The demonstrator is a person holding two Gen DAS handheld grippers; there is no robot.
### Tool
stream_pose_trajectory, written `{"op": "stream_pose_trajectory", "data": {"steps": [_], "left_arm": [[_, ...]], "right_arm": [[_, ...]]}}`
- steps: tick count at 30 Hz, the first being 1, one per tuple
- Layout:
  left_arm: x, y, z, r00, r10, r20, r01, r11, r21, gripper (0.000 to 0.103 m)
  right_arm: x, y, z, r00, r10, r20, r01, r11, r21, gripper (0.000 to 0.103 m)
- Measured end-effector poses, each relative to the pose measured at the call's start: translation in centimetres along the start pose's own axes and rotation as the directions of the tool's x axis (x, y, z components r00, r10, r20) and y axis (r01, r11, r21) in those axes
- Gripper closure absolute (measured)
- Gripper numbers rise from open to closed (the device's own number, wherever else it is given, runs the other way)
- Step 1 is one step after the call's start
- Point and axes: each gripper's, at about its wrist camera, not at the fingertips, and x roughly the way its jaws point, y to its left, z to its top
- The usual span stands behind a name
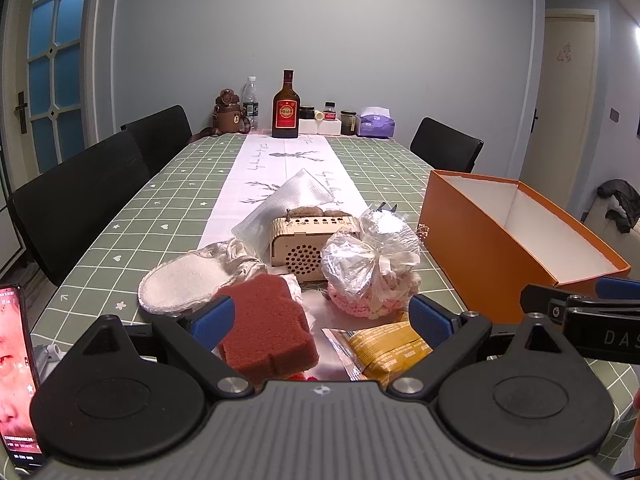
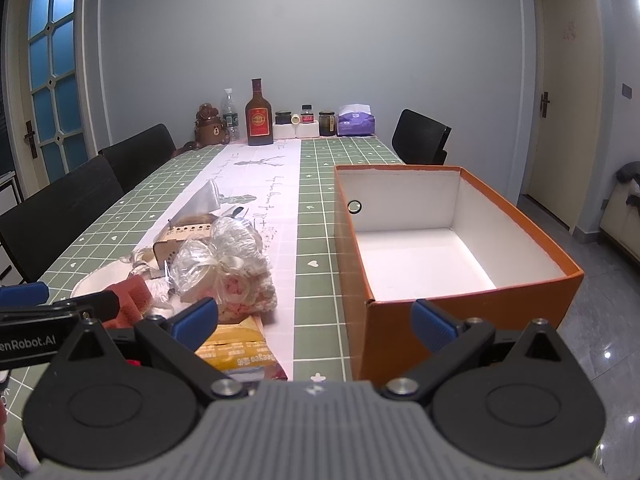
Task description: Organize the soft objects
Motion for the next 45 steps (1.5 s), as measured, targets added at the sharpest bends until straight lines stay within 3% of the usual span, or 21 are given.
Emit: {"op": "stream_pose_trajectory", "data": {"steps": [45], "left_arm": [[0.18, -0.25, -0.12, 1.0, -0.003, -0.011, 0.003, 1.0, 0.005, 0.0]], "right_arm": [[0.51, 0.2, -0.27, 1.0, -0.005, -0.027, 0.005, 1.0, 0.003, 0.002]]}}
